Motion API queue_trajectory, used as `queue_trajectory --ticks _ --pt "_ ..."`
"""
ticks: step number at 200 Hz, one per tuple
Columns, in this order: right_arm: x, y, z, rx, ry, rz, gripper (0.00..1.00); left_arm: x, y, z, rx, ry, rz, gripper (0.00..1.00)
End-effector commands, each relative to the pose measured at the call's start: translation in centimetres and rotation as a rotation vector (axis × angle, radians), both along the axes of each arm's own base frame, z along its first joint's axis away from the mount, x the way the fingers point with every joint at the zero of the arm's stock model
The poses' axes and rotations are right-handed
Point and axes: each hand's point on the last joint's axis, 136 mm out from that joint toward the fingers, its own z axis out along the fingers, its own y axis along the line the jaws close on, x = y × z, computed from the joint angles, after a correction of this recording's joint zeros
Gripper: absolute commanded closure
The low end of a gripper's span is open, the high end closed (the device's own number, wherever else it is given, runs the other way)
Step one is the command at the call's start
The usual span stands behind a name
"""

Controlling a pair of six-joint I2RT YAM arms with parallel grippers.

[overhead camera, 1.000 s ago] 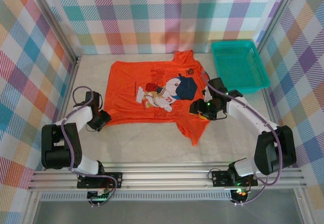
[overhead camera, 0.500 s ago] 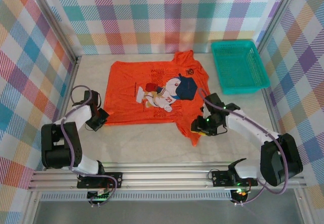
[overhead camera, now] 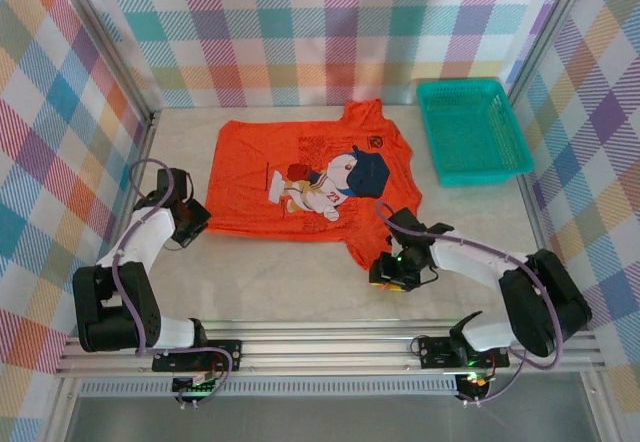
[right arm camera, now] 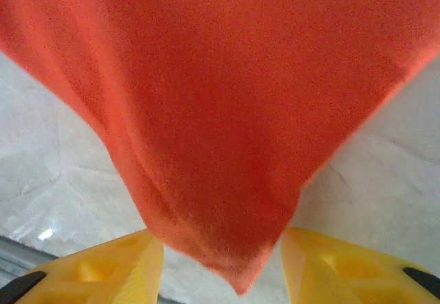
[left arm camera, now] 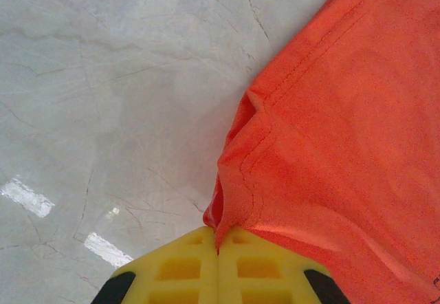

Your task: Fold the inside-out t-shirt

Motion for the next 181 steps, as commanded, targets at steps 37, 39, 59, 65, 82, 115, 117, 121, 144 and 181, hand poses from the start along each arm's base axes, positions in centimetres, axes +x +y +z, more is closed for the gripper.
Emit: queue_trajectory --ticks 37,39,59,65,82,115,117,121,144,181 --pt "1.2 1.3 0.0 0.015 -0.012 -0.028 0.81 -0.9 0.1 -0.1 0.021 0.032 -0.022 1.0" --pt "1.2 1.3 0.1 0.014 -0.011 -0.028 0.83 -1.0 0.1 -0.2 0.021 0.033 -0.022 1.0" --pt "1.3 1.3 1.3 0.015 -0.025 -0.029 1.0 -0.9 0.2 0.0 0.027 0.035 -0.027 1.0" --pt "1.4 1.2 1.9 0.014 -0.033 -0.026 1.0 -0.8 0.2 0.3 0.03 0.031 -0.029 1.0" --pt "2.2 0.9 4.6 0.006 -0.088 -0.023 1.0 -0.4 0.6 1.8 0.054 0.022 -0.043 1.0" --pt "5.3 -0.8 11.4 0.057 -0.242 -0.065 1.0 1.4 1.7 7.2 0.116 -0.047 -0.063 1.0" --pt "5.5 -0.9 11.9 0.065 -0.252 -0.068 1.0 1.5 1.8 7.5 0.119 -0.051 -0.062 1.0" --pt "6.0 -1.1 12.7 0.078 -0.268 -0.079 1.0 1.8 2.0 8.1 0.124 -0.06 -0.062 1.0" --pt "8.8 -2.8 16.5 0.123 -0.354 -0.132 1.0 3.4 2.6 11.9 0.139 -0.121 -0.063 1.0" --pt "14.2 -4.3 23.5 0.213 -0.522 -0.206 1.0 6.7 2.1 18.2 0.114 -0.254 -0.086 1.0"
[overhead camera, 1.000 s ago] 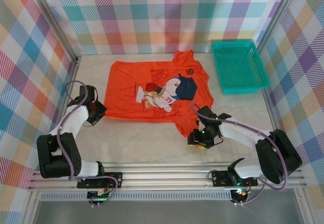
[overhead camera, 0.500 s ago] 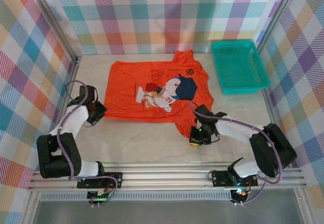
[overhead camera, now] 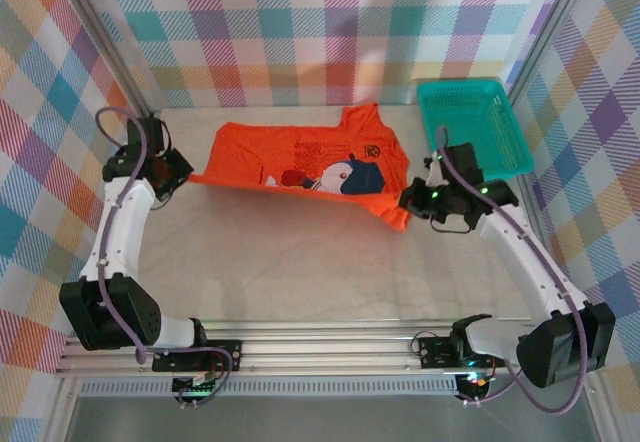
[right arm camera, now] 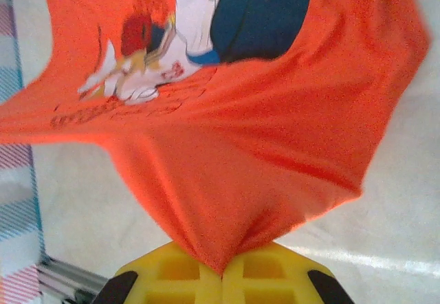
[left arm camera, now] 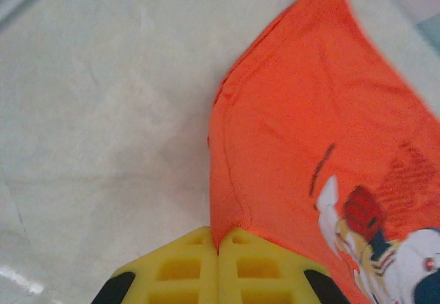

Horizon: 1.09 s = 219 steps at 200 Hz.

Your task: Fold the inside-out t-shirt

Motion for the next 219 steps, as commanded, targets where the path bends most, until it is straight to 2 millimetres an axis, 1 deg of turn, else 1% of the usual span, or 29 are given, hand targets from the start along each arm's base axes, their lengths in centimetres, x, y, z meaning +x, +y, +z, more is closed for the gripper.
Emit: queue_trajectory --ticks 1,11,24,35,36,49,63,79,87,108,116,128,138,153,163,176,186,197,210,219 --pt "2.0 -0.2 4.0 0.035 -0.084 0.022 1.0 0.7 0.1 2.5 -0.006 -0.013 -0.025 1.0" --pt "3.4 -0.1 6.5 0.054 -0.142 0.021 1.0 1.5 -0.2 4.4 -0.024 -0.058 -0.036 1.0" --pt "5.0 0.0 9.8 0.065 -0.218 0.014 1.0 2.4 -0.8 7.5 -0.049 -0.134 -0.05 1.0" --pt "6.0 0.0 12.8 0.073 -0.283 0.012 1.0 2.7 -1.3 10.2 -0.071 -0.203 -0.064 1.0" --pt "6.0 0.0 12.9 0.072 -0.284 0.013 1.0 2.7 -1.4 10.6 -0.073 -0.212 -0.066 1.0" --pt "6.5 0.0 16.6 0.079 -0.368 0.017 1.0 2.5 -2.0 14.1 -0.092 -0.302 -0.089 1.0" --pt "6.3 -0.1 20.2 0.082 -0.462 0.024 1.0 1.7 -2.8 18.1 -0.1 -0.41 -0.125 1.0" --pt "5.0 -0.3 24.2 0.093 -0.574 0.035 1.0 -0.4 -3.5 22.8 -0.085 -0.537 -0.161 1.0" --pt "4.0 -0.4 26.1 0.105 -0.634 0.044 1.0 -1.8 -3.8 25.1 -0.068 -0.607 -0.175 1.0" --pt "0.6 -0.5 30.5 0.141 -0.789 0.076 1.0 -6.4 -4.1 30.8 -0.008 -0.793 -0.184 1.0" --pt "-1.0 -0.7 32.1 0.15 -0.849 0.087 1.0 -8.4 -4.2 32.6 0.016 -0.861 -0.177 1.0" --pt "-3.2 -1.0 33.9 0.156 -0.921 0.097 1.0 -11.3 -4.1 35.1 0.059 -0.954 -0.165 1.0" --pt "-5.0 -1.3 35.3 0.153 -0.975 0.101 1.0 -13.5 -4.0 36.7 0.091 -1.017 -0.148 1.0" --pt "-7.0 -2.0 37.0 0.145 -1.032 0.09 1.0 -16.5 -4.1 38.7 0.131 -1.091 -0.14 1.0" --pt "-8.1 -2.3 38.0 0.14 -1.066 0.085 1.0 -17.9 -4.2 39.7 0.155 -1.129 -0.141 1.0" --pt "-9.2 -2.7 39.2 0.131 -1.104 0.076 1.0 -19.1 -4.3 40.6 0.173 -1.157 -0.142 1.0" --pt "-9.4 -3.0 39.8 0.12 -1.118 0.064 1.0 -19.5 -4.4 41.0 0.181 -1.167 -0.143 1.0" --pt "-9.3 -3.2 40.2 0.11 -1.13 0.053 1.0 -19.3 -4.3 40.9 0.186 -1.161 -0.141 1.0" --pt "-8.6 -3.4 40.4 0.094 -1.13 0.036 1.0 -18.5 -4.1 40.4 0.188 -1.139 -0.137 1.0" --pt "-7.7 -3.4 40.3 0.081 -1.12 0.028 1.0 -17.7 -4.0 39.9 0.184 -1.122 -0.14 1.0"
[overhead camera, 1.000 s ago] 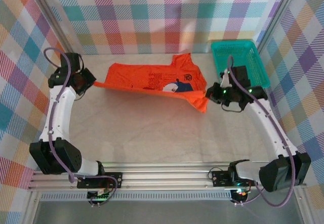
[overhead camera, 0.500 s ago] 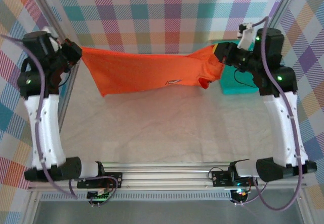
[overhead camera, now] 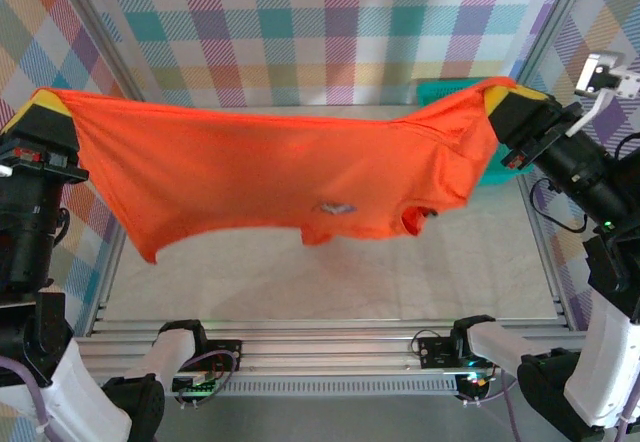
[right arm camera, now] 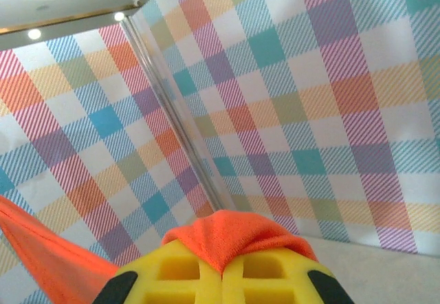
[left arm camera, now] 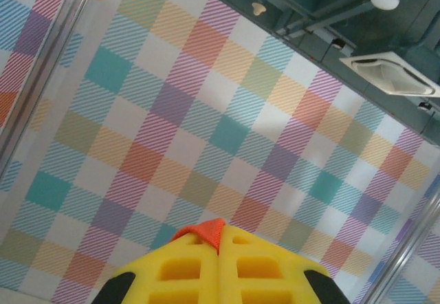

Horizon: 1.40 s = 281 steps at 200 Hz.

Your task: Fold the inside-out t-shirt

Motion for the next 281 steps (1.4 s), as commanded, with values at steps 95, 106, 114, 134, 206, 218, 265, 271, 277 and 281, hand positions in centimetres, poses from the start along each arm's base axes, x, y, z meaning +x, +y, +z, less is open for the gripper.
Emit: queue_trajectory --ticks 95,106,114,134,206,218,265,271,277,281 --pt "23.7 3.8 -18.5 -0.133 0.459 -0.041 1.0 25.7 2.7 -26.2 -0.117 0.623 -0.041 1.0" --pt "26.4 4.6 -22.5 -0.14 0.535 -0.019 1.0 28.0 3.1 -30.2 -0.145 0.67 -0.037 1.0" --pt "28.4 5.2 -25.5 -0.144 0.597 -0.006 1.0 29.5 3.4 -32.7 -0.166 0.693 -0.028 1.0" --pt "32.8 6.3 -32.6 -0.158 0.729 0.007 1.0 33.1 3.9 -39.3 -0.192 0.781 -0.016 1.0" --pt "41.5 8.5 -46.6 -0.164 0.98 -0.009 1.0 42.2 4.1 -54.9 -0.269 1.022 -0.057 1.0" --pt "42.2 8.5 -47.9 -0.164 1.004 -0.02 1.0 42.8 4.2 -56.3 -0.278 1.049 -0.057 1.0" --pt "45.0 8.1 -49.9 -0.141 1.032 -0.097 0.63 43.6 4.8 -56.7 -0.252 1.078 -0.03 0.48" --pt "45.0 8.2 -49.5 -0.137 1.026 -0.094 0.59 43.6 4.9 -56.0 -0.24 1.071 -0.026 0.4" --pt "44.9 8.2 -49.2 -0.134 1.029 -0.094 0.54 43.5 5.0 -55.1 -0.228 1.063 -0.02 0.3" --pt "44.7 8.2 -48.9 -0.134 1.029 -0.091 0.51 43.4 5.1 -54.5 -0.221 1.059 -0.015 0.25"
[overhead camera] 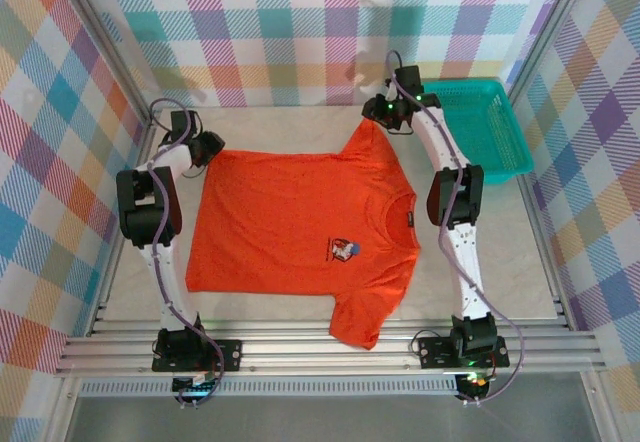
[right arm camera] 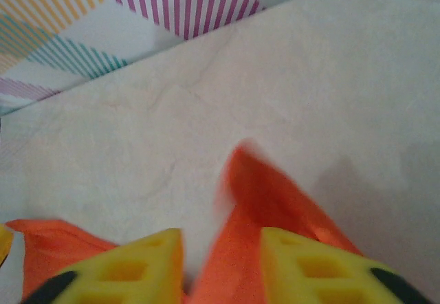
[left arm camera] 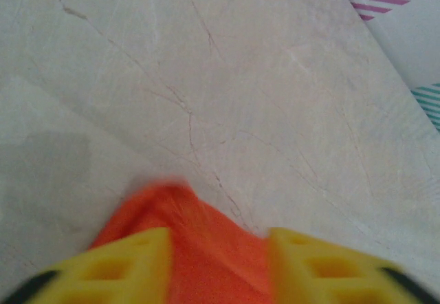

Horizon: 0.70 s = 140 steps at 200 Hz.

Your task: Fold the inside-out t-shirt

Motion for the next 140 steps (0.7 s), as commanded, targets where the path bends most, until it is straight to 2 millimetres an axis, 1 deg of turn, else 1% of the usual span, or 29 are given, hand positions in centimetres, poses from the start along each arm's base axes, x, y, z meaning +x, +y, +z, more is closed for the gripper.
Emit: queue_trajectory --ticks 1,9,23,30,41,52,60,76,93,111,127,140 --pt "-0.7 0.0 1.0 0.005 0.037 -0.024 0.51 0.4 1.1 4.0 0.054 -0.047 0.004 0.24" --pt "-1.2 0.0 1.7 0.002 0.038 -0.016 0.48 0.1 1.2 5.5 0.073 -0.057 0.008 0.22" --pt "-2.6 0.1 2.1 -0.007 0.065 -0.007 0.48 -0.8 1.3 8.3 0.1 -0.081 0.019 0.19" --pt "-3.5 0.4 2.1 -0.011 0.084 0.001 0.5 -1.9 0.9 9.0 0.105 -0.058 0.017 0.19" --pt "-4.7 0.9 1.6 -0.02 0.108 0.014 0.55 -3.1 -0.3 10.4 0.102 -0.061 -0.004 0.19" --pt "-5.8 1.3 0.7 -0.035 0.134 0.02 0.62 -4.6 -2.1 11.1 0.096 -0.047 -0.035 0.2" --pt "-6.5 1.3 -0.2 -0.047 0.155 0.021 0.65 -5.9 -3.6 11.1 0.085 -0.033 -0.069 0.21" --pt "-7.5 1.3 -1.9 -0.064 0.21 0.01 0.65 -8.5 -6.8 11.1 0.053 -0.034 -0.128 0.22" --pt "-8.1 1.0 -3.4 -0.074 0.249 -0.006 0.65 -11.3 -9.1 9.9 0.03 -0.013 -0.155 0.22" --pt "-7.9 1.0 -4.2 -0.073 0.255 -0.014 0.68 -13.7 -10.4 8.7 0.008 -0.005 -0.162 0.22" --pt "-7.6 1.0 -4.8 -0.076 0.26 -0.023 0.69 -15.5 -10.8 7.6 0.006 0.017 -0.166 0.23" --pt "-7.3 1.0 -5.3 -0.078 0.268 -0.027 0.71 -16.3 -10.7 7.1 0.008 0.03 -0.165 0.23"
